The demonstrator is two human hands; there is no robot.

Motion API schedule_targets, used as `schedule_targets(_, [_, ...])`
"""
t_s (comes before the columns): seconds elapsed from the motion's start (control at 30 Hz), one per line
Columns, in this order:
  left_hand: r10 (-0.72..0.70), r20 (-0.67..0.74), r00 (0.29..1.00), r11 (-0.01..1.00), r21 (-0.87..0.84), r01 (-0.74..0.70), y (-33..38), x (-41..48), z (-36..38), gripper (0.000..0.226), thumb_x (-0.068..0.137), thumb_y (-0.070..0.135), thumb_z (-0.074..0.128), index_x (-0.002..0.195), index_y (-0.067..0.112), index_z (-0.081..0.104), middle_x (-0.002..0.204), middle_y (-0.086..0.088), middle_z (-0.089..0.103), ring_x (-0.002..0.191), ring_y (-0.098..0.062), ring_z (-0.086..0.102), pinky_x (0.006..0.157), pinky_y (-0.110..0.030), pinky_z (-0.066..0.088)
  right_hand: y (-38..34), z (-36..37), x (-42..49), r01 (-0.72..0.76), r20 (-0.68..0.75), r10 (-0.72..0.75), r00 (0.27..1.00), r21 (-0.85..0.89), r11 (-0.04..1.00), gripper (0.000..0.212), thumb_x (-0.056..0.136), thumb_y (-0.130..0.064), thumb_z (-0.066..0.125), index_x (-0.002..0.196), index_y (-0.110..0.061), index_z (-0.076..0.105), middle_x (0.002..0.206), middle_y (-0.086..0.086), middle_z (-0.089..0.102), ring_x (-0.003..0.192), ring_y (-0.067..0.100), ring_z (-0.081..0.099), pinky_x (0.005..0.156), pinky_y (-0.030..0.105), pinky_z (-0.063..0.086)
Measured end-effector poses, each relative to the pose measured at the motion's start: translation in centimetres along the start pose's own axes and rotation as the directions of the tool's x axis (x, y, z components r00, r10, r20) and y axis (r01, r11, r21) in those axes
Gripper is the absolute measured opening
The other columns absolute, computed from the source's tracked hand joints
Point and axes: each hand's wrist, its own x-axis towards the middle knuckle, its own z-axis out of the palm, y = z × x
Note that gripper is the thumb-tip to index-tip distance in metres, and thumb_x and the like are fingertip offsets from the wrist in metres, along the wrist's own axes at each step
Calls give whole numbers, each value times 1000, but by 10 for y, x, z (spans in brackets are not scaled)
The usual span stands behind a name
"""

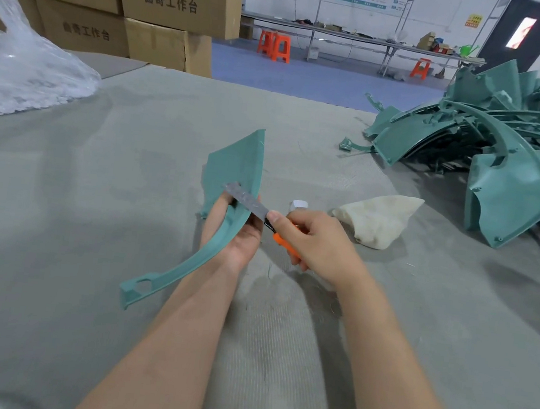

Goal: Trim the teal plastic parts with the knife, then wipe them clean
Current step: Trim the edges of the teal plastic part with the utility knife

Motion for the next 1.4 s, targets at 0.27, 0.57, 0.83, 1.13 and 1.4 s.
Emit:
schedule_targets(0.27, [-27, 63, 998, 996, 81, 22, 1, -3, 1, 7, 93, 10, 59, 87, 10, 63, 77, -3, 69, 61, -12, 67, 55, -22, 55, -4, -38, -3, -168, -48, 231, 972, 546, 820, 43, 95, -48, 51, 95, -7, 65, 60, 4, 59, 50, 15, 54, 49, 26, 47])
schedule_targets(0.57, [-40, 71, 997, 948, 319, 15, -5, -5, 3, 10, 95, 16, 58, 87, 16, 65, 74, 2, 70, 59, -8, 65, 53, -19, 54, 9, -37, 1, -230, -202, 371, 906, 499, 835, 34, 102, -30, 44, 83, -11, 64, 67, 7, 56, 57, 19, 53, 57, 32, 44])
schedule_targets(0.83, [-87, 108, 990, 894, 446, 30, -9, -10, 7, 11, 90, 10, 59, 81, 15, 63, 66, 2, 66, 53, -10, 62, 49, -18, 50, 9, -38, 3, -28, -499, 88, 862, 127, 992, 29, 103, -30, 37, 78, -30, 52, 73, -4, 59, 68, 24, 63, 63, 30, 50])
schedule_targets(1.13, [-154, 104, 983, 865, 496, 83, -7, -13, 10, 29, 89, 10, 56, 62, 15, 66, 59, 0, 63, 46, -8, 59, 43, -15, 46, 18, -30, 1, -108, -663, 20, 749, -93, 990, 49, 97, -52, 40, 67, -14, 47, 59, 2, 51, 61, 15, 44, 51, 18, 31])
schedule_targets(1.4, [-166, 131, 977, 896, 433, 94, -5, -12, 9, 33, 88, 10, 56, 58, 14, 69, 62, -2, 62, 47, -9, 58, 43, -16, 47, 18, -24, 2, -67, -598, -2, 802, -93, 993, 48, 96, -52, 44, 69, -14, 54, 69, 8, 63, 67, 25, 54, 63, 38, 47])
